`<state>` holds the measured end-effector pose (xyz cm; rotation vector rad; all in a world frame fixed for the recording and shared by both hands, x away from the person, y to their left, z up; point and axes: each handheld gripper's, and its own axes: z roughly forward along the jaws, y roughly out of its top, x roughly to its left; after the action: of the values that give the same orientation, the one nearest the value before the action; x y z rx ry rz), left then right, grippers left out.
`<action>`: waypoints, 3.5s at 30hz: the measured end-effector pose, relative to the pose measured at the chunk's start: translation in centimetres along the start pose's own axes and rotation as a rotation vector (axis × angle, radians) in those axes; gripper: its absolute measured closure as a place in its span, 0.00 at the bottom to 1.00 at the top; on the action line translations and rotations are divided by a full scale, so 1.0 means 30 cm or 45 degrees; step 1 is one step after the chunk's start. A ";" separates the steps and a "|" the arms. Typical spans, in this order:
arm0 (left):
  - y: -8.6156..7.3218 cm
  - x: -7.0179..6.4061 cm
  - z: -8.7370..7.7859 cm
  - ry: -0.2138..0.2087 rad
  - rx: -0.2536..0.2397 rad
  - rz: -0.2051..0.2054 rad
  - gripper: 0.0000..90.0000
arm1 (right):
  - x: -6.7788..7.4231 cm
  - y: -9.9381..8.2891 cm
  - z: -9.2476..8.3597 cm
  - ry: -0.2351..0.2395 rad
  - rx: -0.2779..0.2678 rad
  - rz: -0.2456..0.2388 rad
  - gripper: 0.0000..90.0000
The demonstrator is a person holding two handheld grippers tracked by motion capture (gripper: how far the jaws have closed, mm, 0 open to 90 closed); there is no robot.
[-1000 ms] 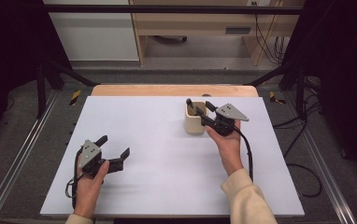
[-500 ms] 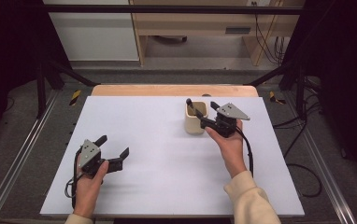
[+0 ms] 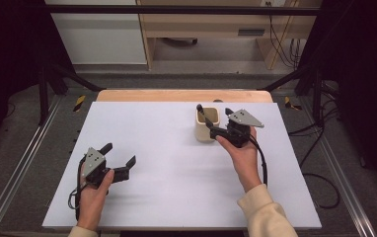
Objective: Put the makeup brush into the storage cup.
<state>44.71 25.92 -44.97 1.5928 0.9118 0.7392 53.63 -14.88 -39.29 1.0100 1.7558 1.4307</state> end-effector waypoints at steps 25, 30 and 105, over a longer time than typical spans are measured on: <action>0.000 0.005 -0.003 0.001 -0.003 -0.014 0.01 | 0.019 0.009 -0.043 -0.023 -0.017 0.040 0.04; 0.001 0.008 -0.006 0.003 -0.005 -0.015 0.01 | 0.018 0.015 -0.053 -0.014 -0.024 0.026 0.04; -0.030 0.115 -0.161 -0.150 -0.058 0.139 0.01 | -0.180 -0.235 -0.456 0.131 -0.025 -0.144 0.07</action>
<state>42.23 31.38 -44.90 1.6377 0.7230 0.7290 43.44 -26.91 -43.48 0.8262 1.8383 1.4480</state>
